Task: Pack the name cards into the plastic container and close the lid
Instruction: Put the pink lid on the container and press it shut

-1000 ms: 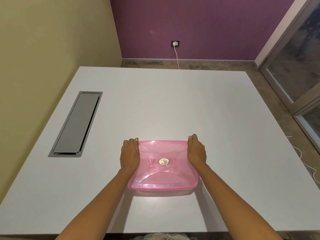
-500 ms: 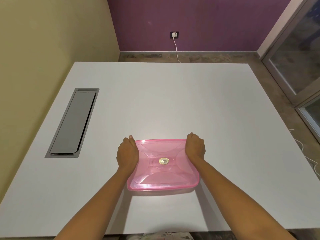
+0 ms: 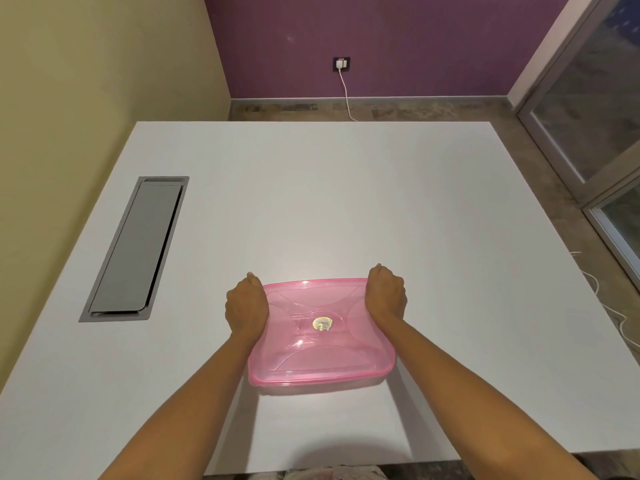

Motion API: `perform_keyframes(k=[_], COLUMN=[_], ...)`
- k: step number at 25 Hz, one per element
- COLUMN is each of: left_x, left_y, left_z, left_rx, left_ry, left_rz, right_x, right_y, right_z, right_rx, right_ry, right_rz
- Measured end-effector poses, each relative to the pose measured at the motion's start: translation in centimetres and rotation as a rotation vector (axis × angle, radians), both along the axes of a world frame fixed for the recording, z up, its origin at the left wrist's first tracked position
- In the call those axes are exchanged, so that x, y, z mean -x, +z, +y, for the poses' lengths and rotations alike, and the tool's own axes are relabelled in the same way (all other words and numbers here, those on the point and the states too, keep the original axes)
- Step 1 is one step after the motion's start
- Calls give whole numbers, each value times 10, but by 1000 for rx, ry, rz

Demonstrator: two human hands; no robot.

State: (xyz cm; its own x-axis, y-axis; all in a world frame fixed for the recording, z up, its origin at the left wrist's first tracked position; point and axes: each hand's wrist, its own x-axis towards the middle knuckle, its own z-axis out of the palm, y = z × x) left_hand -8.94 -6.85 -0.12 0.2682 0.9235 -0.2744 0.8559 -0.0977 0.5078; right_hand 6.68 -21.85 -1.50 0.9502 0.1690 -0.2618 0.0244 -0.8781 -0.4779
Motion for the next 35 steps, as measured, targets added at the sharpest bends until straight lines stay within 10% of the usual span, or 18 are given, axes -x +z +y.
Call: perform_keyframes(k=[9,35], left_x=[41,42], left_y=[-4,-14], left_z=[-64,-65], left_rx=[-341,-408], left_ry=[-526,-535], left_rz=[12,51], right_x=[29,63], right_y=[6,5], right_z=[-24,-42], right_rx=[-120,-69], right_ry=[301,515], right_rz=[-326,-355])
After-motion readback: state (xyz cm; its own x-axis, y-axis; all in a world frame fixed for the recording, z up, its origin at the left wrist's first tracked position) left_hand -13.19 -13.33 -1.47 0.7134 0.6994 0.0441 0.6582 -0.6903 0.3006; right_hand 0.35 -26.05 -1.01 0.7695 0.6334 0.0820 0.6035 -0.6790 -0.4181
